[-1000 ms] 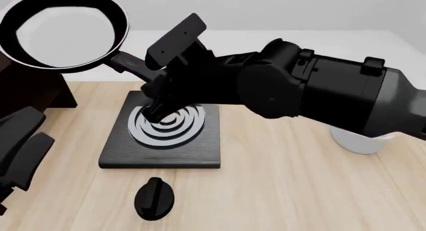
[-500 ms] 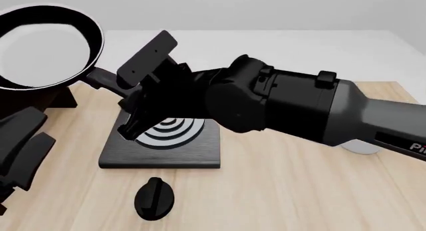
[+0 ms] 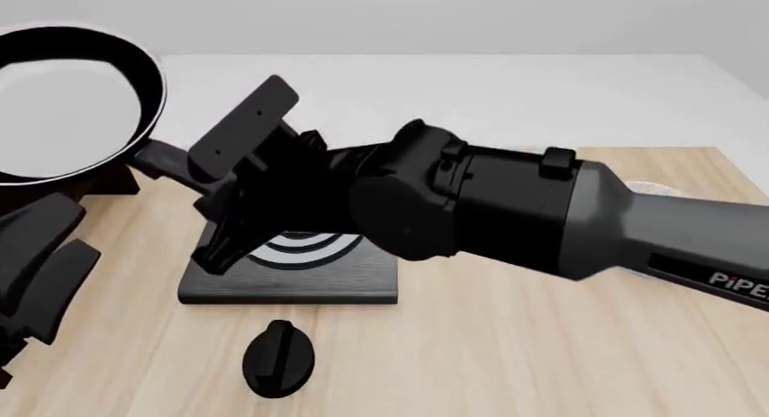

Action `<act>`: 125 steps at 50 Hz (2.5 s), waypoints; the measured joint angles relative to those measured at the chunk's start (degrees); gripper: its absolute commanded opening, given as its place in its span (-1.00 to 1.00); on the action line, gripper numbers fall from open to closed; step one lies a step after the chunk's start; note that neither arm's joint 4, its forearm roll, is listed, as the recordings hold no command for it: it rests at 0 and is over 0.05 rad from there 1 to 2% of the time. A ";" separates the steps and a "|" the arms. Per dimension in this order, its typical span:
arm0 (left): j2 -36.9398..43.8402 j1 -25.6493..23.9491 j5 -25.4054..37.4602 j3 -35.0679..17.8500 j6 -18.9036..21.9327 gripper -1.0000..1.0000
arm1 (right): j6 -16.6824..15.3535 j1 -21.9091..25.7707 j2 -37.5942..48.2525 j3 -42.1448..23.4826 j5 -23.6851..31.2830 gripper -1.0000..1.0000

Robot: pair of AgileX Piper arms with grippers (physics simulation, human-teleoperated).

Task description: Put the frying pan on the cabinet shelf.

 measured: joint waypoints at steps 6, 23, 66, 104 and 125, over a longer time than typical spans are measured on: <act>-0.01 0.17 -0.02 0.05 -0.03 1.00 | -0.32 0.32 -0.45 0.76 -0.44 -1.00; -0.25 0.46 0.07 -0.20 -0.52 1.00 | -0.65 2.02 -1.14 2.49 -1.30 -1.00; 0.04 0.17 -1.67 1.42 -2.01 1.00 | -0.52 5.13 -0.54 0.86 -1.53 -1.00; 0.67 -0.32 -3.17 2.72 -2.41 1.00 | 0.39 9.16 -1.36 2.75 -2.76 -1.00; 0.94 0.50 -2.87 1.97 -1.18 1.00 | 1.40 10.47 -1.85 4.33 -4.10 -1.00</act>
